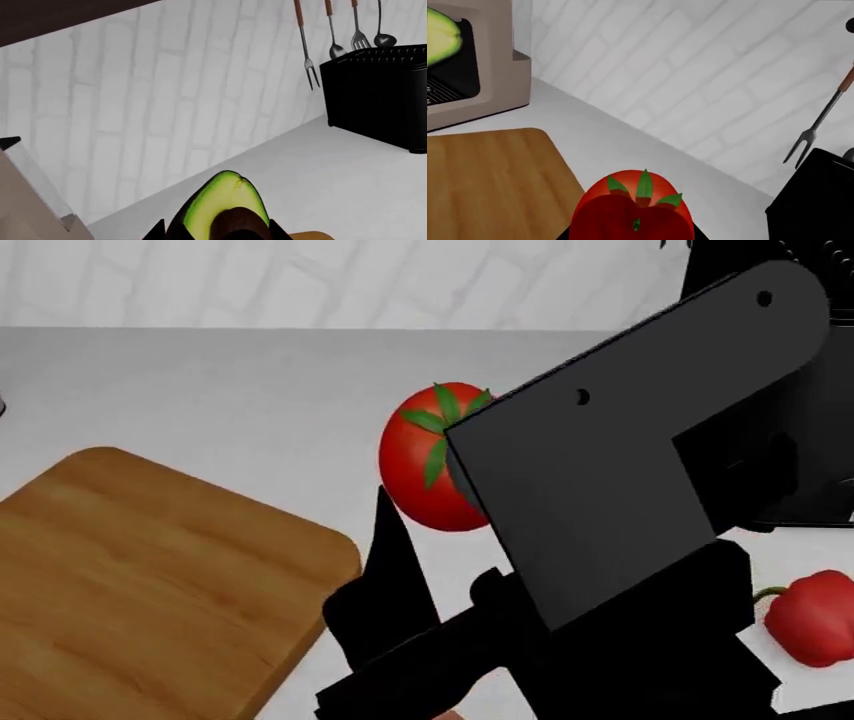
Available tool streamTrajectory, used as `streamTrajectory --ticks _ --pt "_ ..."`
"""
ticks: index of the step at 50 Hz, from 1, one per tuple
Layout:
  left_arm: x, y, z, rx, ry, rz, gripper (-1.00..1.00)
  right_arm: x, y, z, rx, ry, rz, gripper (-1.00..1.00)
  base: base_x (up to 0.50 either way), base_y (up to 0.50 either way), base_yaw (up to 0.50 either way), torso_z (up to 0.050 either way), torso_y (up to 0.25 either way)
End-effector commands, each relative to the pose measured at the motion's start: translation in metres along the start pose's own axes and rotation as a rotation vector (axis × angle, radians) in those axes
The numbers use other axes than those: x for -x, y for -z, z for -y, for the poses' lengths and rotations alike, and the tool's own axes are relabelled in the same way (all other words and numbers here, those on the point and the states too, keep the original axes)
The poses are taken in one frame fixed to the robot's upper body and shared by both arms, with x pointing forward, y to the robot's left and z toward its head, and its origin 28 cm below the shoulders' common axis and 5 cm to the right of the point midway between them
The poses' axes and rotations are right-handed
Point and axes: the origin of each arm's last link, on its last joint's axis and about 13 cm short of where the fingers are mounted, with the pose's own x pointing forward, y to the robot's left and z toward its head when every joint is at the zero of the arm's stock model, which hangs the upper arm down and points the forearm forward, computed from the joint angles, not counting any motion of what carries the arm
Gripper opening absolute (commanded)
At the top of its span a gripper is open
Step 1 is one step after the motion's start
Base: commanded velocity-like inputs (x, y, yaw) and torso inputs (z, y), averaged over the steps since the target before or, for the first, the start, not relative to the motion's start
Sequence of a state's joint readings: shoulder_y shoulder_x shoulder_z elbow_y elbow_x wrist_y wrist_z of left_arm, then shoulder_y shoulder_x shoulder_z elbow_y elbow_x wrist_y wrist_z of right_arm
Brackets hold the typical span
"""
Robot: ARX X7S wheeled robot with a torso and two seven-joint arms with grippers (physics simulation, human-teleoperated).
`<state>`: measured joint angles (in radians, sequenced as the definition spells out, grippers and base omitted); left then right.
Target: Place the avocado, onion, tomato and bell pepper on the cutting board.
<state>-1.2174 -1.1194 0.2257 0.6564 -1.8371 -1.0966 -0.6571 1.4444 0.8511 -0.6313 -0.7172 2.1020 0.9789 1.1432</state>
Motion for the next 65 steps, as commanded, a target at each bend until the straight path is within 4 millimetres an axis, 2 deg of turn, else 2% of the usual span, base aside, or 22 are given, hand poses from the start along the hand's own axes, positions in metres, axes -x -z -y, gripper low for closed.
streamTrajectory --ticks 1,20,34,39,47,65 --pt "-0.005 -0.001 -0.002 0.009 0.001 0.032 -1.00 -0.016 -0.016 0.010 0.042 -0.049 -0.017 -1.00 0.00 0.00 0.00 0.000 0.000" --pt "-0.007 -0.003 -0.005 0.004 -0.011 0.038 -1.00 -0.070 -0.029 0.022 0.074 -0.213 -0.127 -1.00 0.00 0.00 0.00 0.000 0.001" --pt "-0.008 -0.001 -0.007 0.005 -0.017 0.039 -1.00 -0.110 -0.035 0.017 0.000 -0.389 -0.150 -1.00 0.00 0.00 0.00 0.000 0.001" --pt "-0.008 -0.002 -0.007 0.001 -0.019 0.041 -1.00 -0.118 -0.036 0.013 -0.017 -0.434 -0.157 -1.00 0.00 0.00 0.00 0.000 0.000" --pt "-0.006 -0.003 -0.008 -0.006 -0.031 0.043 -1.00 -0.131 -0.028 0.004 -0.055 -0.536 -0.178 -1.00 0.00 0.00 0.00 0.001 0.000" --pt "-0.004 -0.003 -0.008 -0.003 -0.034 0.045 -1.00 -0.166 -0.014 -0.007 -0.036 -0.568 -0.211 -1.00 0.00 0.00 0.00 0.000 0.001"
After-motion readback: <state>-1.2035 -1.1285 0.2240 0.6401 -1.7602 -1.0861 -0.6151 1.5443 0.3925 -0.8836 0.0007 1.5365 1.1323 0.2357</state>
